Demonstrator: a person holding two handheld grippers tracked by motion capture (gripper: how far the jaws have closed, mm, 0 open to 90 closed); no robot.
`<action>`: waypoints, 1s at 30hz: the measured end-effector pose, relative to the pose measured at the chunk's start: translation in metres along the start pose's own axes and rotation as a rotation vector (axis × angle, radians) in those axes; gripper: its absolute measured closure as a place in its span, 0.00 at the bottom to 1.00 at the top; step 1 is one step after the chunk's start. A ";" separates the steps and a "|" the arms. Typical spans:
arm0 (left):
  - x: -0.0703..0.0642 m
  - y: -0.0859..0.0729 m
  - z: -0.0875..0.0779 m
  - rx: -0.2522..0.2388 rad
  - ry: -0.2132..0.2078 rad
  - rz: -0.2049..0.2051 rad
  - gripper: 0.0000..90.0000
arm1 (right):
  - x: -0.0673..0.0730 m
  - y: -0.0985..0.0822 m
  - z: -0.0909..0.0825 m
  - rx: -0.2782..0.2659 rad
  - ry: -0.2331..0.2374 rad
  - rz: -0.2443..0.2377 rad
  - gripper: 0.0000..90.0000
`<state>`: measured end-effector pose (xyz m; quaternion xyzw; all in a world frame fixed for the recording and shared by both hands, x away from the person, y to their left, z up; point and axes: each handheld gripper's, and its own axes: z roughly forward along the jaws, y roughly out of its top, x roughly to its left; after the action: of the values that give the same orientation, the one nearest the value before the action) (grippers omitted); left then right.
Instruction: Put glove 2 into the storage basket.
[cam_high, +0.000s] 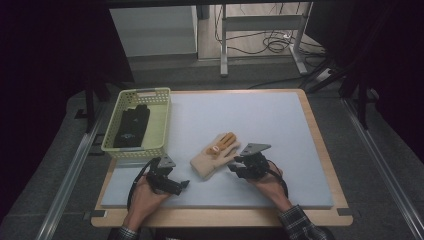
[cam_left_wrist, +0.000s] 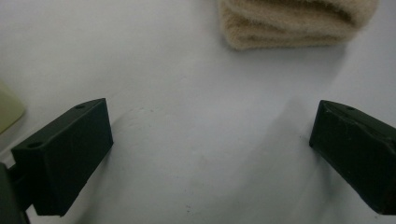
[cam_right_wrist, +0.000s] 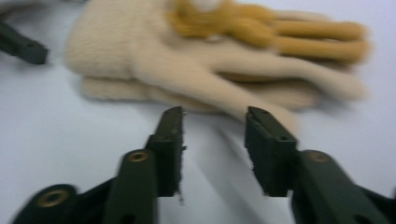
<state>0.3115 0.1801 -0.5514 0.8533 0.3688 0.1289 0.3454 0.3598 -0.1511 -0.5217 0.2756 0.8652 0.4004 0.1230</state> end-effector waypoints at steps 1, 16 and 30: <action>0.000 0.000 0.000 0.001 0.000 -0.002 0.00 | -0.003 -0.001 -0.003 0.000 -0.008 0.010 0.53; -0.001 0.005 -0.002 0.004 -0.034 -0.049 0.00 | -0.049 -0.031 -0.044 0.020 -0.193 0.105 0.27; -0.012 0.035 -0.001 -0.005 -0.077 0.005 0.00 | -0.080 -0.057 -0.055 0.061 -0.279 0.185 0.17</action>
<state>0.3215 0.1544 -0.5266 0.8576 0.3527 0.0978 0.3612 0.3799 -0.2617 -0.5300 0.4105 0.8226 0.3413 0.1959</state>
